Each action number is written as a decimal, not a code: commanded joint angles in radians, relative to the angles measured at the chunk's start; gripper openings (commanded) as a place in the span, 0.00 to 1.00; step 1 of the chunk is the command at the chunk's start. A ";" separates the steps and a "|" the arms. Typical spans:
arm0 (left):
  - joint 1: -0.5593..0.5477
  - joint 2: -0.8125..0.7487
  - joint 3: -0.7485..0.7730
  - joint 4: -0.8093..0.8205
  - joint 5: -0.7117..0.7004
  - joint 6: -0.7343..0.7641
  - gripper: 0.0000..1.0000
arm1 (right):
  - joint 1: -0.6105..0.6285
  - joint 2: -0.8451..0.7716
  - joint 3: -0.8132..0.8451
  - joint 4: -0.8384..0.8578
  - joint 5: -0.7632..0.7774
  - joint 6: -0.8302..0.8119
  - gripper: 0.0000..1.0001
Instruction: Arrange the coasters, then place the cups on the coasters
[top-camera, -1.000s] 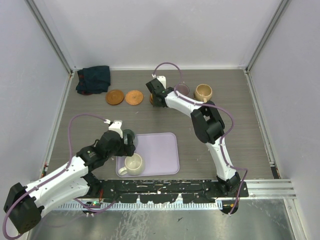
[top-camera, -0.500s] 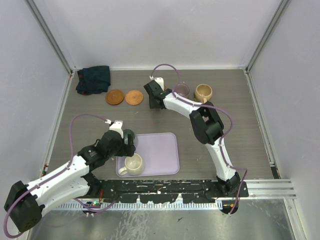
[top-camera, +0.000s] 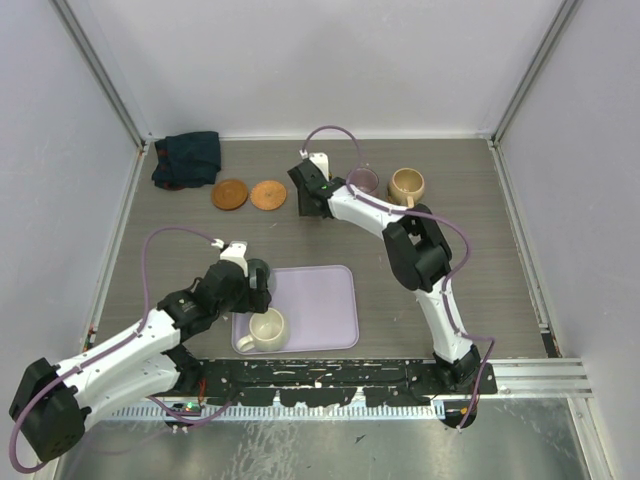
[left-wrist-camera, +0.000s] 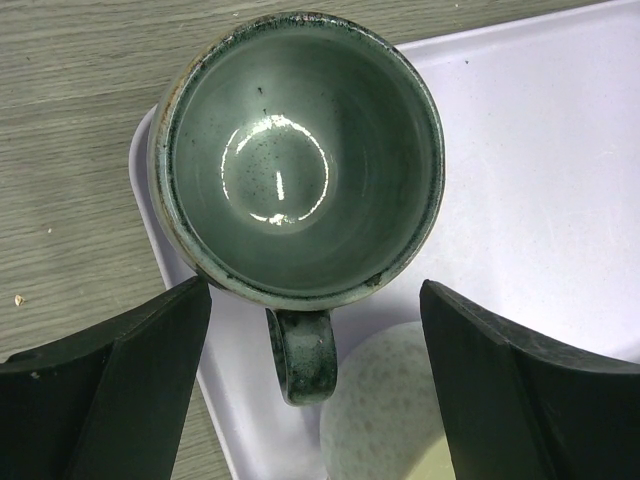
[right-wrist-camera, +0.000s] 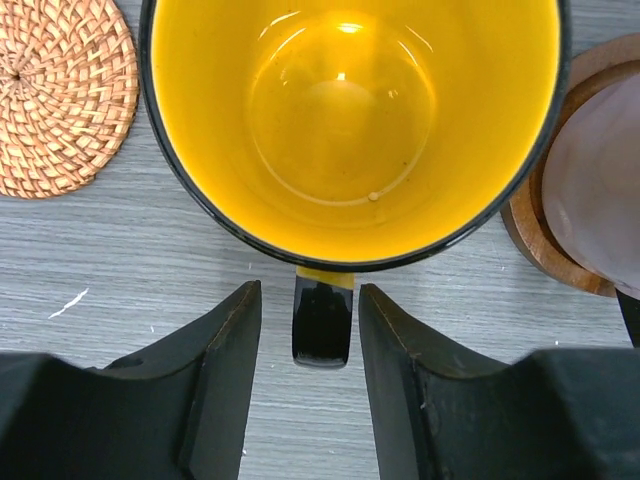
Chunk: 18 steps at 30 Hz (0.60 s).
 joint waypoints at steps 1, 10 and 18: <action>-0.003 -0.003 0.021 0.048 0.019 0.008 0.87 | 0.010 -0.102 -0.022 0.044 0.025 0.007 0.49; -0.004 -0.009 0.025 0.045 0.022 0.011 0.87 | 0.017 -0.143 -0.080 0.066 0.019 0.013 0.49; -0.003 -0.033 0.033 0.023 0.022 0.004 0.83 | 0.034 -0.191 -0.137 0.072 0.020 0.014 0.50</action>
